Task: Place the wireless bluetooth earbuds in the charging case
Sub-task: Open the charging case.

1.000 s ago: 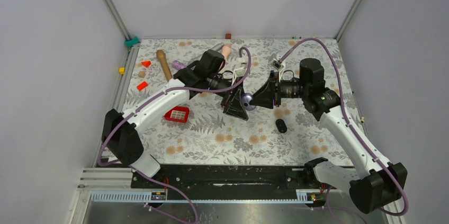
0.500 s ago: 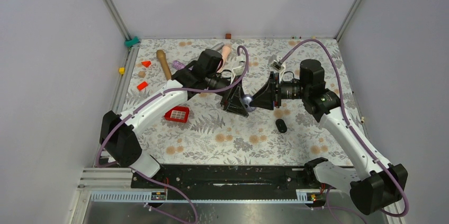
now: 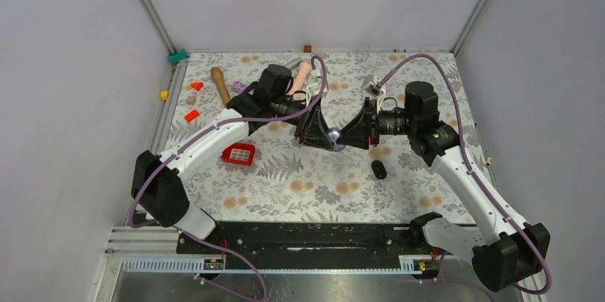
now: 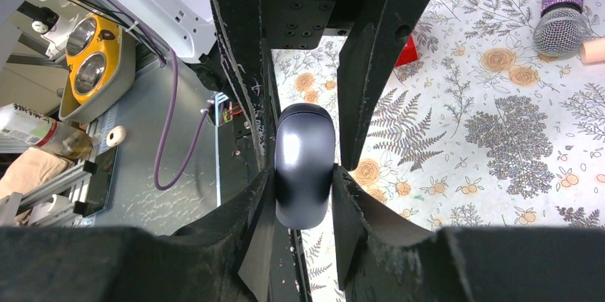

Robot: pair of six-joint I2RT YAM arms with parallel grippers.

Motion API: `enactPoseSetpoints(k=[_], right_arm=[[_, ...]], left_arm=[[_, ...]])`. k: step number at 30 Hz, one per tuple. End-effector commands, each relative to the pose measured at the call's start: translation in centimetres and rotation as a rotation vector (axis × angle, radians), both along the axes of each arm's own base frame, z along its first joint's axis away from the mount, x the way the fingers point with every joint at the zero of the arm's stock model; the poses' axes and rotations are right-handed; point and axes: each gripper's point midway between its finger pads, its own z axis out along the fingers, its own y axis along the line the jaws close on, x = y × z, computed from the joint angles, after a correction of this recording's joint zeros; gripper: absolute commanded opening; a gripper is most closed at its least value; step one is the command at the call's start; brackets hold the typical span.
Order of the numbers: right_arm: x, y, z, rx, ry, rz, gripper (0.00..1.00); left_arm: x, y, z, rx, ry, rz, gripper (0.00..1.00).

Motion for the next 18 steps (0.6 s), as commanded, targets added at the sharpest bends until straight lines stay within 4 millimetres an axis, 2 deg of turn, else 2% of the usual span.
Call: enactPoseSetpoints(k=[1, 7, 13, 18], right_arm=[[-0.04, 0.16, 1.08, 0.023, -0.053, 0.008, 0.24], [0.34, 0.2, 0.89, 0.018, -0.042, -0.006, 0.24], [0.58, 0.23, 0.72, 0.014, -0.036, -0.013, 0.24], [0.68, 0.23, 0.6, 0.008, -0.031, -0.017, 0.24]], left_arm=[[-0.19, -0.02, 2.19, -0.064, -0.066, 0.0, 0.49], [-0.36, -0.08, 1.97, -0.065, -0.072, -0.006, 0.49], [-0.46, -0.07, 1.93, -0.064, -0.076, -0.006, 0.29], [-0.44, -0.05, 2.0, -0.064, -0.076, -0.005, 0.27]])
